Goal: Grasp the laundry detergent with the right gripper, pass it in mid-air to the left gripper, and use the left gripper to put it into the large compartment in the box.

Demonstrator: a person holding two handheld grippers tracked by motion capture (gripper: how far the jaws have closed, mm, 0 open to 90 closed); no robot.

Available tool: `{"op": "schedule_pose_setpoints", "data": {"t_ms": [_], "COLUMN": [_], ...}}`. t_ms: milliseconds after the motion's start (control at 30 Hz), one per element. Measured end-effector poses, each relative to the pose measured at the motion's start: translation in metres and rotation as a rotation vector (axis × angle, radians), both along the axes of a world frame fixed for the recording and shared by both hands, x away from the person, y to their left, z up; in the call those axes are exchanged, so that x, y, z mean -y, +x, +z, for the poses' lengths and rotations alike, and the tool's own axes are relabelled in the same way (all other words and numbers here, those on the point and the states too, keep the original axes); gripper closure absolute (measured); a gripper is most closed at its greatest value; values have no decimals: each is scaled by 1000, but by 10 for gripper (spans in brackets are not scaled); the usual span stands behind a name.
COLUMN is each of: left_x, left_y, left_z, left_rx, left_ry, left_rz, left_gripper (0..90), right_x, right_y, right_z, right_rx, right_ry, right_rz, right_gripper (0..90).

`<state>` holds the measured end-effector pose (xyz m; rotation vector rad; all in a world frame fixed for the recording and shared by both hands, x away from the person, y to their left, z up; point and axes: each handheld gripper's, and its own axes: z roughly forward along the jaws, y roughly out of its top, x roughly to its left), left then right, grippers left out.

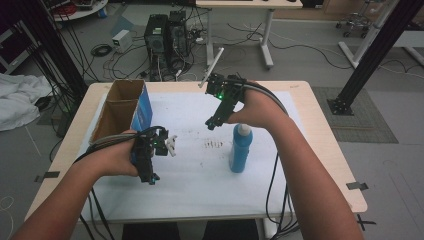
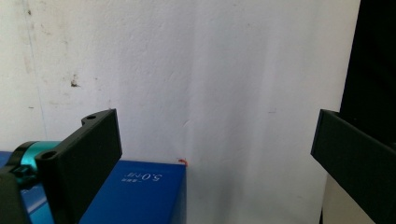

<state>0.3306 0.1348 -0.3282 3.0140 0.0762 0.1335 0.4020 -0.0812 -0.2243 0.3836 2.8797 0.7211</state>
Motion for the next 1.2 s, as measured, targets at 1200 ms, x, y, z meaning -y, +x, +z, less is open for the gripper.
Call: {"op": "schedule_pose_setpoints", "data": {"t_ms": [1200], "left_x": [8], "left_y": [3], "left_z": [-9], "left_rx": [-3], "left_ry": [17], "left_rz": [-21], "left_gripper": [18], "right_x": [104], "right_y": [22], "right_z": [-24], "right_rx": [183], "right_ry": [280], "right_rz": [-506], "right_gripper": [30]}}
